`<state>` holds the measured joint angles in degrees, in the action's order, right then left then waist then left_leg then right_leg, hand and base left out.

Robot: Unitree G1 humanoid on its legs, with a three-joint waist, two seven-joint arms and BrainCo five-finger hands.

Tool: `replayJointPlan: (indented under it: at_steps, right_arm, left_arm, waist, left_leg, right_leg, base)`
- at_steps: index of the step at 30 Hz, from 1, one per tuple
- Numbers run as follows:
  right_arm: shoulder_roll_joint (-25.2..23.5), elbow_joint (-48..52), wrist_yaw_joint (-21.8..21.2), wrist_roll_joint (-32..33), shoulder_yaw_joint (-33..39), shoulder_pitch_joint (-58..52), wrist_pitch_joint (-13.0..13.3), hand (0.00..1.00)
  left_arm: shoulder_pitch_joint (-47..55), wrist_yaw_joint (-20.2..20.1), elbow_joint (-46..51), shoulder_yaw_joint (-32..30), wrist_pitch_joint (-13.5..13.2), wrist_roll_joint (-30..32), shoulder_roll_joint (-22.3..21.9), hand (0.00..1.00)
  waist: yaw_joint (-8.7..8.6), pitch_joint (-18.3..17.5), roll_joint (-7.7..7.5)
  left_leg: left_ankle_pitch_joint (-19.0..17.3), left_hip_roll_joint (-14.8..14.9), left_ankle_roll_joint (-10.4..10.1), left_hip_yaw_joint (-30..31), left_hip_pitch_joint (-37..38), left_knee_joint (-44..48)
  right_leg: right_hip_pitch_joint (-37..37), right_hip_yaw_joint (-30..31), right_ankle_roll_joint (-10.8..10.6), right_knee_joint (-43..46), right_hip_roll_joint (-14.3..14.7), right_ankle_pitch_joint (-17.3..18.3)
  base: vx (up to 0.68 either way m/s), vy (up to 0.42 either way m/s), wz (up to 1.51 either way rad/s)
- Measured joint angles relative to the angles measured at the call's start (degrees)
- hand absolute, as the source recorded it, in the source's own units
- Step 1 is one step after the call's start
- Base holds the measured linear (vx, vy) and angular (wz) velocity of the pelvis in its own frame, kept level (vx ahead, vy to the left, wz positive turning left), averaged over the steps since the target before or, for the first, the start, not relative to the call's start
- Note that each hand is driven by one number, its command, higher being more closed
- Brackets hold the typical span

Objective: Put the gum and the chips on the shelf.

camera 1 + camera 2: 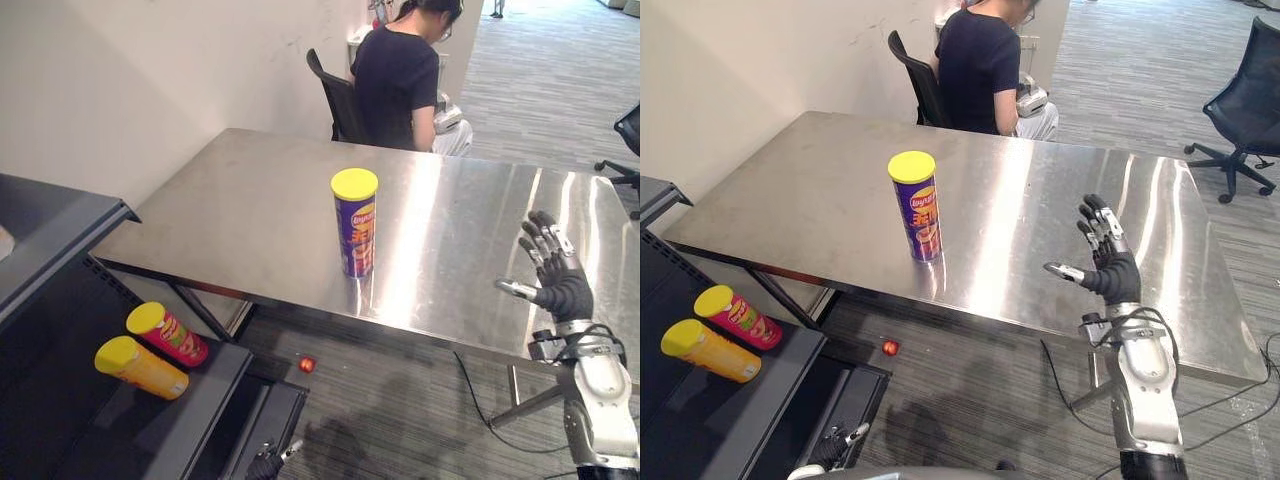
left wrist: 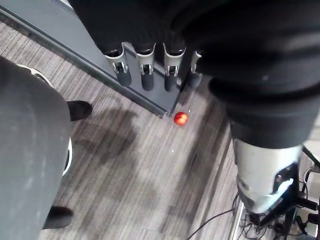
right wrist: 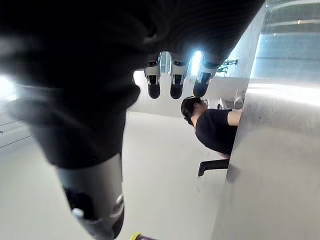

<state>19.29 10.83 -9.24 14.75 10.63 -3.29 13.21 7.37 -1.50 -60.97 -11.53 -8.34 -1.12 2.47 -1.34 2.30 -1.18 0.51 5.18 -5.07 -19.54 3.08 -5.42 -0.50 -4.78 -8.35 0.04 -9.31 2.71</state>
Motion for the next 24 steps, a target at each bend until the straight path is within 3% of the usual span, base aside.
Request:
replayJointPlan:
  at_steps: [24]
  right_arm:
    - [-0.3, -12.3, 5.0, -1.3, -7.8, 13.7, -0.7, 0.0]
  left_arm:
    - [-1.6, 1.2, 0.6, 0.0, -0.3, -0.4, 0.3, 0.0]
  waist:
    - [1.77, 2.4, 0.09]
  left_leg:
    - [1.8, -0.3, 0.4, 6.8, -2.7, -0.4]
  right_leg:
    - [-1.9, -6.7, 0.1, -0.9, -0.1, 0.0]
  base:
    - [-0.01, -0.011, 0.15]
